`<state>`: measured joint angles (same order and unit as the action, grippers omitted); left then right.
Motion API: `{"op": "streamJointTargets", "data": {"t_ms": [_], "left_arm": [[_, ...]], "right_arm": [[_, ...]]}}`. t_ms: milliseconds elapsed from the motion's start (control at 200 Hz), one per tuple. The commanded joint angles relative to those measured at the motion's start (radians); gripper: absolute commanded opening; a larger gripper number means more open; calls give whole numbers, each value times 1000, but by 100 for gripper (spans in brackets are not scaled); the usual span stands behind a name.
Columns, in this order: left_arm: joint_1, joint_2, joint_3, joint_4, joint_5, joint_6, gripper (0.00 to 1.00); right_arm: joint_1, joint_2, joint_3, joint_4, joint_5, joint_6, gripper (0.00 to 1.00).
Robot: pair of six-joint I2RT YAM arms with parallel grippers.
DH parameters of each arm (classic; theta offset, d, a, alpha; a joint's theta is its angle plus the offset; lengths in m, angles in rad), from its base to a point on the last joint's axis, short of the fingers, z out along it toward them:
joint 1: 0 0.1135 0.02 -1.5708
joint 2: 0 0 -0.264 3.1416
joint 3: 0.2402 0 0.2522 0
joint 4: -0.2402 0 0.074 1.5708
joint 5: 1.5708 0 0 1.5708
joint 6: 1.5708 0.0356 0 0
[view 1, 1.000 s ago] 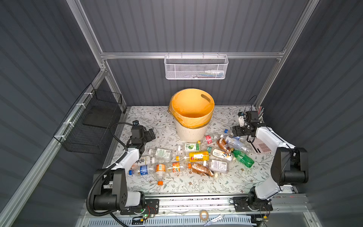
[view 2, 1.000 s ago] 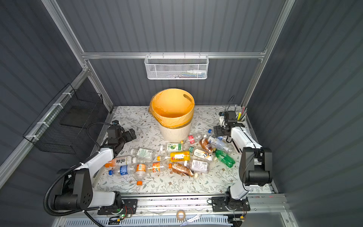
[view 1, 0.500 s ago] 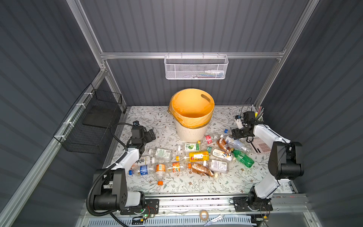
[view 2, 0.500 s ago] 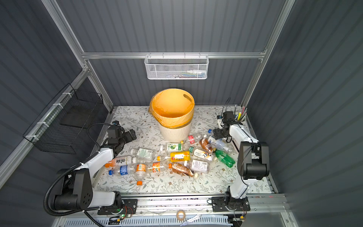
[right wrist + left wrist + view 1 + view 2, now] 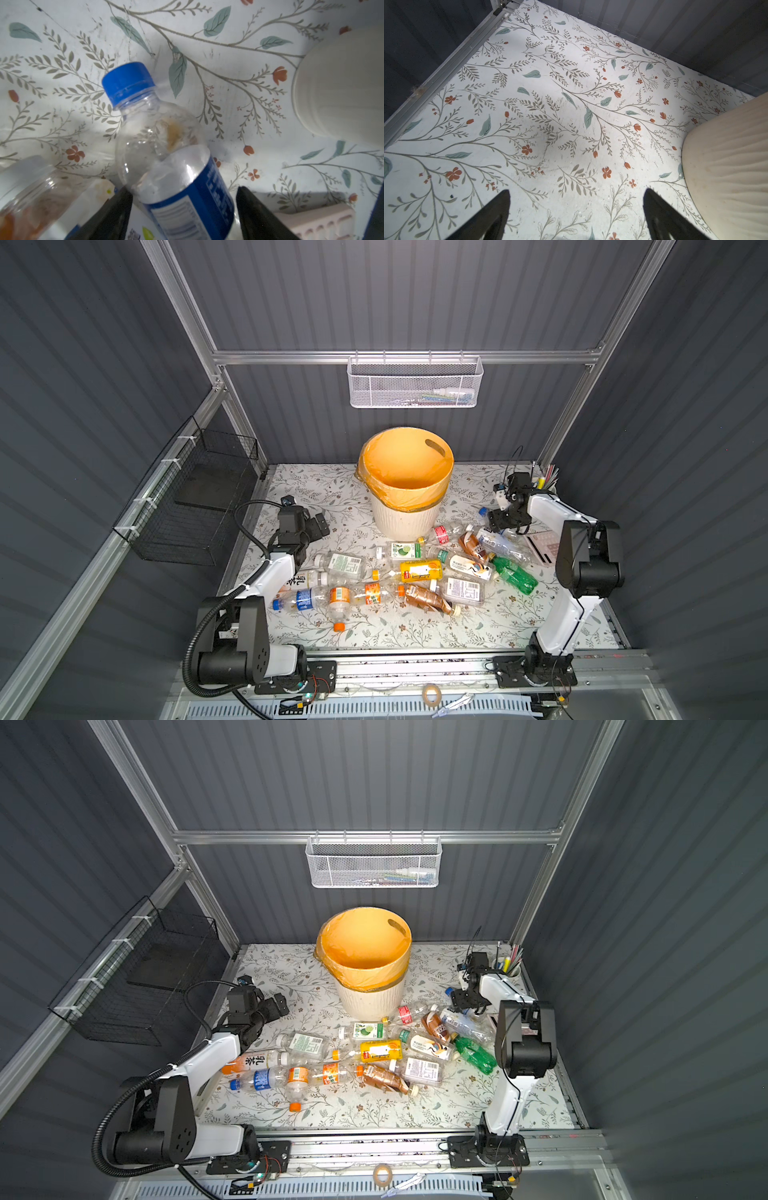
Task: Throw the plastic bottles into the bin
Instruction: 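Close the right gripper on the blue-capped bottle, then lift the blue-capped bottle with the right gripper over the bin and release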
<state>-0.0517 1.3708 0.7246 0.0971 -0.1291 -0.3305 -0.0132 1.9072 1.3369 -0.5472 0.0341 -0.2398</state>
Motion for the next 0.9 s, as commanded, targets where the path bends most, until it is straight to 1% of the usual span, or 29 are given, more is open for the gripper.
{"op": "streamJointTargets", "data": {"t_ms": [0, 215, 310, 370, 440, 540, 600, 685, 710, 730, 895], "left_arm": [[0, -17, -15, -8, 15, -17, 100], [0, -22, -19, -14, -1, -30, 100], [-1, -30, -24, -12, -19, -44, 100], [0, -32, -26, -7, -21, -54, 100], [0, -30, -26, -5, -21, -65, 100], [0, -34, -24, -7, -21, -82, 100], [0, -42, -29, 2, -29, -101, 100], [0, -52, -41, 20, -35, -125, 100], [0, -53, -43, 24, -36, -132, 100], [0, -53, -44, 24, -36, -136, 100], [0, -50, -41, 7, -24, -153, 100]], "right_arm": [[5, 24, 37, -19, -4, 28, 80], [6, 105, 102, -45, -18, 66, 78], [4, 118, 116, -48, -13, 84, 72], [1, 115, 115, -35, -30, 92, 68], [-14, 101, 111, -14, -90, 119, 61], [-54, 59, 95, 26, -231, 202, 53], [-78, 7, 67, 70, -296, 251, 52], [-110, -71, 47, 110, -355, 314, 51], [-118, -92, 49, 116, -359, 333, 51], [-125, -108, 49, 120, -403, 348, 51], [-167, -238, 86, 145, -521, 491, 49]]}}
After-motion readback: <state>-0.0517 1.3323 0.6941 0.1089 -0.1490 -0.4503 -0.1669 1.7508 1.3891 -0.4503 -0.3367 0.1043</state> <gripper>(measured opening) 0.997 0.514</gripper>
